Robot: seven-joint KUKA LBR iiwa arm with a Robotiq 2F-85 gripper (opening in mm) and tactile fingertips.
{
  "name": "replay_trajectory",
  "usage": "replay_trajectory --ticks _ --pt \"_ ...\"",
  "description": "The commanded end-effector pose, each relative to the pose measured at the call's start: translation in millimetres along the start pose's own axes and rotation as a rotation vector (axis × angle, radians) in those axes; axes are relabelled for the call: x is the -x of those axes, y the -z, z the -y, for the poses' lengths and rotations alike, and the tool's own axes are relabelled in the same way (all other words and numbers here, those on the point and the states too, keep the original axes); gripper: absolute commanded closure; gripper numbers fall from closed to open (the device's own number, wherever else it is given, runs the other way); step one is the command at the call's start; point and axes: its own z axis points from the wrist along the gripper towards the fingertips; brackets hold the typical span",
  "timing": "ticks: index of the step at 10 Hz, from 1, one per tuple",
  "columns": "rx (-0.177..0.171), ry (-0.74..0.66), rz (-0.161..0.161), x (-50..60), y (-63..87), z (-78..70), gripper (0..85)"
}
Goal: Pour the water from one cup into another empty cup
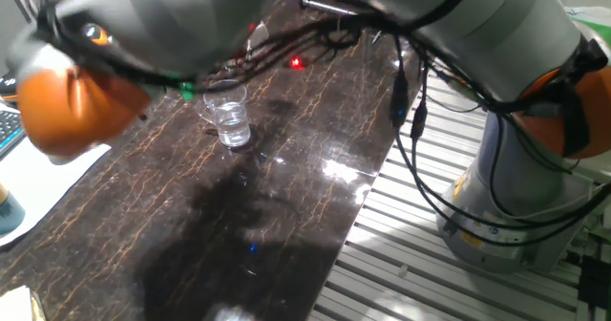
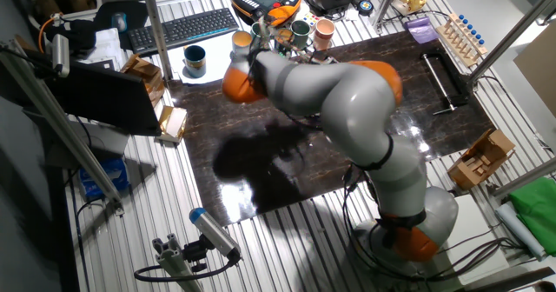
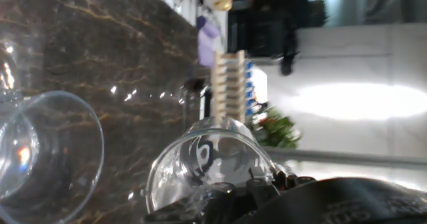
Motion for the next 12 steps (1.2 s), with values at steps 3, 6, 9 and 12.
replay_trajectory --ticks 3,6,9,12 --pt "0.488 -0.026 -0.038 -9.6 0.5 14.4 84.3" --pt "0.595 -0.022 -0.055 -14.6 1.6 18.5 84.3" --pt "0.721 -0.032 -0.043 -13.9 -11.3 32.5 84.3" --pt "0.872 -0.039 -0.058 -17.3 -14.6 39.8 84.3"
